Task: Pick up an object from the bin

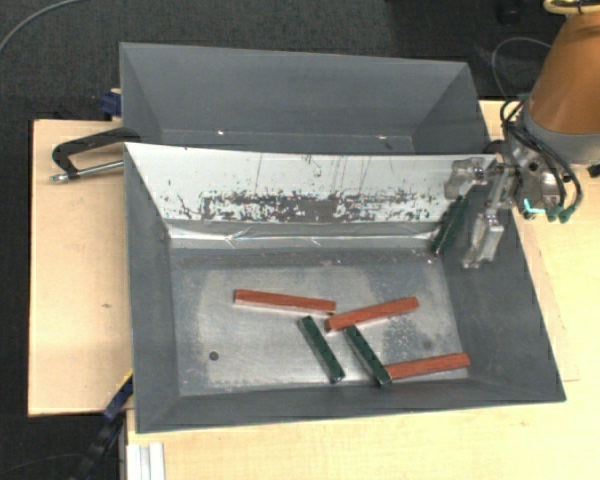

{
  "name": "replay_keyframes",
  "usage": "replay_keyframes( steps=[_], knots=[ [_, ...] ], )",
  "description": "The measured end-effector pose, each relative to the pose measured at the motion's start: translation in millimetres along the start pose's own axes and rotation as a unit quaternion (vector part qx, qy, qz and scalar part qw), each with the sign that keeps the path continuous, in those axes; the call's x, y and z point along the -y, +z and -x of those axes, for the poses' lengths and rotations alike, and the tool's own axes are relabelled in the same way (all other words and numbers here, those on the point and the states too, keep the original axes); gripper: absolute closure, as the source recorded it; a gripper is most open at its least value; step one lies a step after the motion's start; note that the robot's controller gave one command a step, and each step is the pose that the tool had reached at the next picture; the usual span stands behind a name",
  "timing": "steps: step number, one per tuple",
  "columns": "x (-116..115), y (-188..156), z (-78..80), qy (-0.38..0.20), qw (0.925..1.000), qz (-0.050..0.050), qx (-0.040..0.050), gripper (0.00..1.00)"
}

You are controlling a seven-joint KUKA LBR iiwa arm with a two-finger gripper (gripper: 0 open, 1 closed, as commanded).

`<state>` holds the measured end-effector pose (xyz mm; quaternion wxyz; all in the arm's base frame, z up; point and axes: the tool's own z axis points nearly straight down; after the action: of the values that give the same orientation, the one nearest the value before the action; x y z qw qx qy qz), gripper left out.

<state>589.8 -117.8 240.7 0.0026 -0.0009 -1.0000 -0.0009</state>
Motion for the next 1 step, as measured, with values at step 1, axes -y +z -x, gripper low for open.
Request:
replay_keyframes(
  steps=[1],
  knots=[
    [-6.3,109.1,-15.8,0.06,0.9982,0.001,-0.001,0.0]
  ],
)
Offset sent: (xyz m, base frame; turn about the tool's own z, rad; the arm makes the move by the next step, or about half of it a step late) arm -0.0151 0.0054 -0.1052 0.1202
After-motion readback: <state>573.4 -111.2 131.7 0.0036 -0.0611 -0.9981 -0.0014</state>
